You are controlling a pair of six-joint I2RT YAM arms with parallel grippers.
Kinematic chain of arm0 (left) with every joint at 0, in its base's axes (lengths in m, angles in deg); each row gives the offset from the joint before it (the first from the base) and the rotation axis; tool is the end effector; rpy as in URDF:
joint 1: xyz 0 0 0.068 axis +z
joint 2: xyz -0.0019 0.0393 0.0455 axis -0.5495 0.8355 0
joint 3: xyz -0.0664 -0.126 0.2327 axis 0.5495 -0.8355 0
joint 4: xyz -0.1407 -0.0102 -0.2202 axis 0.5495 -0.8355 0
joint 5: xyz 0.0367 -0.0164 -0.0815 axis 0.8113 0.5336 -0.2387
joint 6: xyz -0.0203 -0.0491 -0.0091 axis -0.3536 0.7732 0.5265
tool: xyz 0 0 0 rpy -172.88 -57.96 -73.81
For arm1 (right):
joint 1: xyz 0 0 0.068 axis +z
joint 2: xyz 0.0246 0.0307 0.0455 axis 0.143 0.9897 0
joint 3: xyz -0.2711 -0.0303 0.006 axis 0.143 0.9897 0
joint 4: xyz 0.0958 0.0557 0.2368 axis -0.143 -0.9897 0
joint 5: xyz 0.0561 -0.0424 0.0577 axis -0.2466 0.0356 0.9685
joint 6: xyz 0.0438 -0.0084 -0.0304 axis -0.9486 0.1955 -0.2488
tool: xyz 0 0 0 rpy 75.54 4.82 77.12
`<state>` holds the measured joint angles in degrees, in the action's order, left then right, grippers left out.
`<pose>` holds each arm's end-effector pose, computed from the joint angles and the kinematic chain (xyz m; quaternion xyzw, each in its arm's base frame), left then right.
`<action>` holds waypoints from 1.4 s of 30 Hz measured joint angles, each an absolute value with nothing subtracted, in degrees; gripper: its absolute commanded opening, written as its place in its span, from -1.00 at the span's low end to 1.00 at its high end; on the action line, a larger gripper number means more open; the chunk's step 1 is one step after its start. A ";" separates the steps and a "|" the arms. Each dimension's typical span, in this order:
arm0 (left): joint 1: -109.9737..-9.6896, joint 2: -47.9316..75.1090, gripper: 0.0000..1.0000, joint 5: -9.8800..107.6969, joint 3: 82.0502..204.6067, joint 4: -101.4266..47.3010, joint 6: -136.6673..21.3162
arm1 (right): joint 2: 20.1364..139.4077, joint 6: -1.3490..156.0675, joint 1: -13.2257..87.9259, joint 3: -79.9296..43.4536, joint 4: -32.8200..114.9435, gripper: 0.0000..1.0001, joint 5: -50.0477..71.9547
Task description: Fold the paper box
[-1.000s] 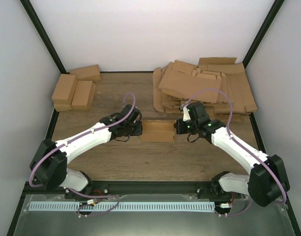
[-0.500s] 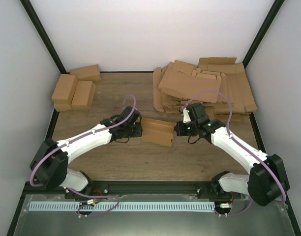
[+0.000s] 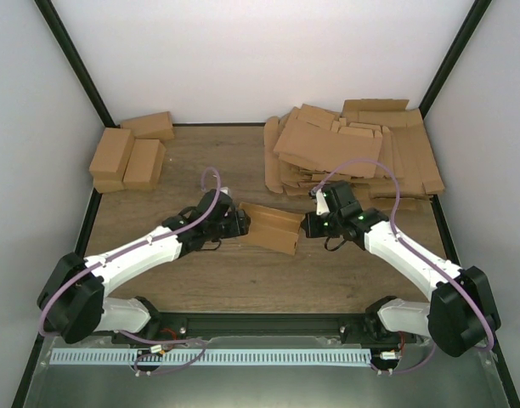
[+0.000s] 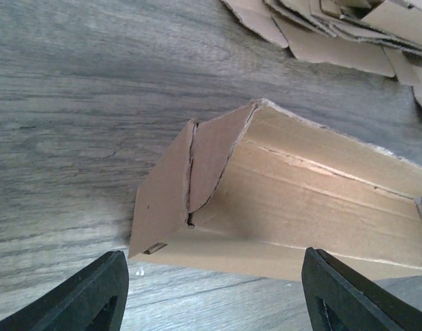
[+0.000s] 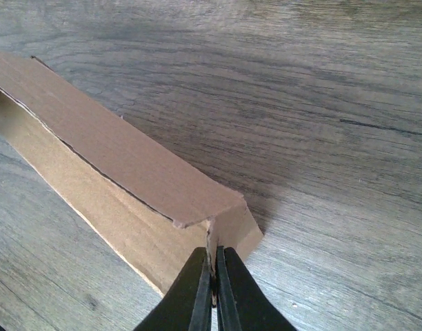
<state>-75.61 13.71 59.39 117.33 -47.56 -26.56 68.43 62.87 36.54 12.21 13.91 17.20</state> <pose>0.2012 -0.1810 0.2202 -0.0104 0.9326 -0.2300 0.2779 0.2096 0.1227 0.2281 -0.0965 0.9353 0.2384 0.2431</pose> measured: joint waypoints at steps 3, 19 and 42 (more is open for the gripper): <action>-75.40 14.02 0.45 58.80 117.00 -45.29 -26.08 | 68.38 63.05 36.60 12.47 14.11 -0.93 17.18; -75.33 18.98 0.02 58.34 114.58 -37.79 -26.71 | 67.95 63.51 36.98 12.49 14.19 -0.89 17.53; -78.28 18.32 -0.01 62.93 110.38 -31.32 -26.75 | 69.58 52.08 37.06 11.20 11.83 -0.97 20.20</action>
<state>-78.28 18.32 62.93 110.38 -31.32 -26.75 69.58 52.08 37.06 11.20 11.83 20.20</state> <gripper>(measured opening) 0.498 0.021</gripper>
